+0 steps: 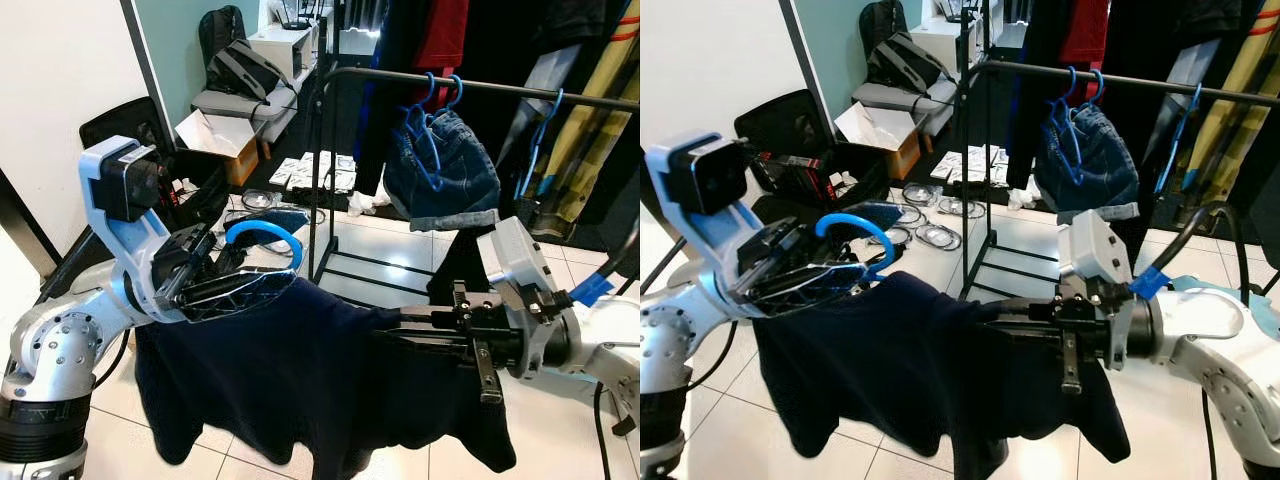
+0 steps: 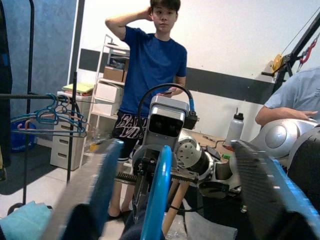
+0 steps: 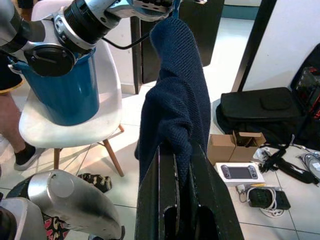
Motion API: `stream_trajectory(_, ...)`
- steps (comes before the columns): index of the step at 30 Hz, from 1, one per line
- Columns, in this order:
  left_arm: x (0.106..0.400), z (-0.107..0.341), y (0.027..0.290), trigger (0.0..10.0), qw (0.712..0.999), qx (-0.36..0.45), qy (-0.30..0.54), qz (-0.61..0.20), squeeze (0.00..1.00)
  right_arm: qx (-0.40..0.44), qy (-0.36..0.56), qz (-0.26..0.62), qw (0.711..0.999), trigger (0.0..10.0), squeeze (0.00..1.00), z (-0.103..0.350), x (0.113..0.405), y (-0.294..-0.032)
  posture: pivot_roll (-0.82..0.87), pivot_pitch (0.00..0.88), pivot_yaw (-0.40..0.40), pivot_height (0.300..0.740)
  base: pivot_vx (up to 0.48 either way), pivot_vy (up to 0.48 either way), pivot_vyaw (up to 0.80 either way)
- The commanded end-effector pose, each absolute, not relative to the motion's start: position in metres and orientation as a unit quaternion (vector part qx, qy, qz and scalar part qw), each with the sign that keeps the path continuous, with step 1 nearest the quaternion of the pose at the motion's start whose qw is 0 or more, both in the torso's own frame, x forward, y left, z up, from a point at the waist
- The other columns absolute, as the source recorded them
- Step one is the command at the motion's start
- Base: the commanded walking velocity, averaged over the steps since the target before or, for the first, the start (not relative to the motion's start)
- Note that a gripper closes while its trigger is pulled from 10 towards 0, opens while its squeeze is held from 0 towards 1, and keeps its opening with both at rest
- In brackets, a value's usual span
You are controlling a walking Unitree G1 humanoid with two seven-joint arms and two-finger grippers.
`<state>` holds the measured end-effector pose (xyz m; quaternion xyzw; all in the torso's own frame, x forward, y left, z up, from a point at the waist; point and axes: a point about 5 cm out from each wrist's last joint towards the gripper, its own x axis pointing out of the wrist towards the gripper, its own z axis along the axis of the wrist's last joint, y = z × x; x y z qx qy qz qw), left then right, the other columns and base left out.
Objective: Hang hanger
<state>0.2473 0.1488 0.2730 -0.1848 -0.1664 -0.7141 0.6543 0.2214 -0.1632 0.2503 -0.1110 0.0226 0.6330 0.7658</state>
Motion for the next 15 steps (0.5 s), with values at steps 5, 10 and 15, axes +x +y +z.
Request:
stream_trajectory(5,0.2454,0.2768,0.1459,0.0,0.649,-0.169,-0.173,-0.722,0.0,-0.111,0.019,0.638,0.762,0.0,0.0,0.2524,0.2211,-0.1624,-0.08,0.003,0.028,0.74,0.0,0.0,0.0)
stream_trajectory(10,0.2447,0.2773,0.1466,0.0,0.647,-0.167,-0.177,-0.723,0.0,-0.111,0.02,0.639,0.761,0.0,0.0,0.2526,0.2208,-0.1626,-0.08,0.003,0.026,0.74,0.0,0.0,0.0)
stream_trajectory(15,0.2441,0.2775,0.1472,0.0,0.646,-0.165,-0.178,-0.724,0.0,-0.11,0.019,0.64,0.76,0.0,0.0,0.2536,0.2206,-0.1625,-0.08,0.003,0.025,0.74,0.0,0.0,0.0)
